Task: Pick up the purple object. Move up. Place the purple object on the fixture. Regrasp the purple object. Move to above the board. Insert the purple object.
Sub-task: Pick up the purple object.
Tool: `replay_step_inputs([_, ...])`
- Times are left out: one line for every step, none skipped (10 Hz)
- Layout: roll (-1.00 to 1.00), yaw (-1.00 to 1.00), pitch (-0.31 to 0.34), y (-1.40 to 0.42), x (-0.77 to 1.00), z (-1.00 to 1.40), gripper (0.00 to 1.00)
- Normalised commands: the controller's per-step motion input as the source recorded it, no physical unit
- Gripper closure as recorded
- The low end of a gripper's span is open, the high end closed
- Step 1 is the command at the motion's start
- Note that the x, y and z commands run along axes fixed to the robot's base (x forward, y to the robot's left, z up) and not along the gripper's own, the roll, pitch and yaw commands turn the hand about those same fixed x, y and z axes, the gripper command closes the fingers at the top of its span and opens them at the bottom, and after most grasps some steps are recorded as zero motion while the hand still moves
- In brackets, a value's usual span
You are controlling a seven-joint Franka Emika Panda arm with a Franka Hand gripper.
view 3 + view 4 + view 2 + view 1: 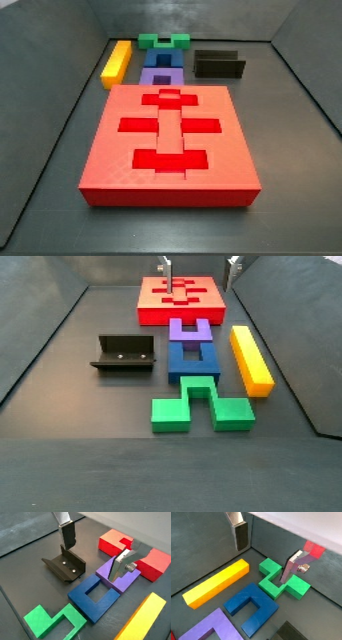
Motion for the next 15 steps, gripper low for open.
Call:
replay_step_inputs([0.01,0.00,0.000,0.00,-0.05,-0.02,0.00])
replay_step_inputs([0.00,0.00,-0.001,0.00,-0.04,0.00,0.00])
replay_step_inputs([0.02,0.00,-0.019,-0.18,0.00,0.00,0.00])
replay_step_inputs([0.06,-0.09,0.000,-0.37,0.09,0.00,0.00])
replay_step_inputs([0.00,-0.04,0.000,-0.13,0.04,0.00,0.00])
replay_step_inputs([0.00,-0.03,0.000,-0.11,0.04,0.00,0.00])
replay_step_inputs([0.04,-0.05,0.000,-0.20,0.03,0.00,0.00])
replay_step_inputs([0.02,-0.29,0.000,-0.40,0.31,0.00,0.00])
replay_step_inputs([0.00,-0.43,0.000,-0.40,0.36,0.00,0.00])
replay_step_inputs([0.00,-0.43,0.000,-0.39,0.35,-0.03,0.00])
replay_step_inputs([0.00,-0.59,0.000,-0.39,0.33,-0.10,0.00])
replay_step_inputs([0.00,-0.63,0.000,-0.36,0.31,-0.11,0.00])
replay_step_inputs([0.00,-0.68,0.000,-0.35,0.29,-0.12,0.00])
replay_step_inputs([0.00,-0.54,0.000,-0.42,0.38,-0.14,0.00])
replay_step_inputs([0.00,-0.09,0.000,-0.47,0.29,-0.34,0.00])
